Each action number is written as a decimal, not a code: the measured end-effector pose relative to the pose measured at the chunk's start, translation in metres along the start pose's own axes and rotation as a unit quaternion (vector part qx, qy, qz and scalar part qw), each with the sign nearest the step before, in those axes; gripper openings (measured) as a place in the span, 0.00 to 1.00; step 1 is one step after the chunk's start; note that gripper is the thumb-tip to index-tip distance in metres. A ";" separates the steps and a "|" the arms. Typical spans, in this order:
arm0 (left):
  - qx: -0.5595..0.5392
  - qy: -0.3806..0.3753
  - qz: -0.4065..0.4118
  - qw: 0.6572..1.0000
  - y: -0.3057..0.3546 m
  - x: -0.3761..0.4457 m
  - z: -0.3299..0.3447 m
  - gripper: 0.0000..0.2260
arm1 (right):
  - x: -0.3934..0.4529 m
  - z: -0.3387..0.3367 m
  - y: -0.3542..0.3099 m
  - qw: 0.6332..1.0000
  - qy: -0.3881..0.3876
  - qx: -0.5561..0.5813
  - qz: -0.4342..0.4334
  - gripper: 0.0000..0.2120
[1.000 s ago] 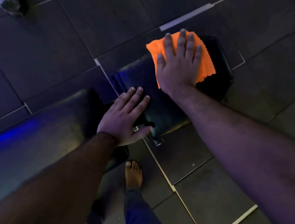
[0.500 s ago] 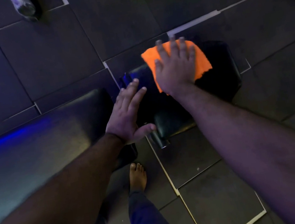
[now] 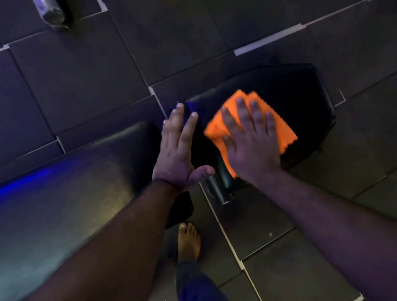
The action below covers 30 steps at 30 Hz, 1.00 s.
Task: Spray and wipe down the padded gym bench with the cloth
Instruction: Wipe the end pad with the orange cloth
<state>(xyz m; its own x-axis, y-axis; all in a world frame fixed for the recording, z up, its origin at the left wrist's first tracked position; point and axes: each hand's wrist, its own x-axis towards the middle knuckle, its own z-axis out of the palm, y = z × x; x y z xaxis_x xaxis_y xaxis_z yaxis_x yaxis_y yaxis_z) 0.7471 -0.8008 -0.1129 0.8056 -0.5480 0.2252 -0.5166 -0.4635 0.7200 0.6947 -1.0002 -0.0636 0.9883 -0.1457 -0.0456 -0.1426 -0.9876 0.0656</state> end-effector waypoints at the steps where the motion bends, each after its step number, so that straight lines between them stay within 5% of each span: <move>1: 0.005 0.002 -0.001 1.000 0.000 0.000 0.000 0.53 | 0.025 0.000 -0.016 1.000 0.003 0.009 0.014 0.31; 6: 0.006 0.008 -0.013 1.000 0.000 0.001 -0.004 0.52 | 0.085 0.002 -0.050 0.999 -0.024 0.023 -0.020 0.27; 11: 0.019 -0.016 -0.029 0.999 0.004 0.006 -0.010 0.54 | -0.024 0.015 -0.025 0.996 -0.009 -0.001 -0.089 0.33; 14: 0.087 -0.092 0.012 0.992 0.002 0.006 -0.007 0.53 | -0.081 0.021 0.004 1.000 0.010 0.009 -0.003 0.32; 18: 0.199 -0.191 0.059 0.960 0.000 0.004 0.007 0.48 | -0.051 0.005 0.052 0.991 0.033 0.039 0.126 0.30; 23: 0.257 -0.186 0.056 0.947 -0.001 0.002 0.014 0.46 | 0.035 -0.020 0.098 0.947 0.060 0.092 0.303 0.29; 30: 0.262 -0.180 0.057 0.946 -0.001 0.003 0.013 0.46 | -0.073 0.012 0.028 0.953 0.059 0.131 0.267 0.31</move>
<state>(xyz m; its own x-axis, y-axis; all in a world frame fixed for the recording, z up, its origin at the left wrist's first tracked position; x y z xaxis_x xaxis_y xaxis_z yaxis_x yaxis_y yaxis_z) 0.7463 -0.8113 -0.1215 0.6339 -0.7730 -0.0248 -0.7428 -0.6174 0.2589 0.6182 -1.0179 -0.0701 0.7684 -0.6388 0.0380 -0.6199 -0.7577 -0.2039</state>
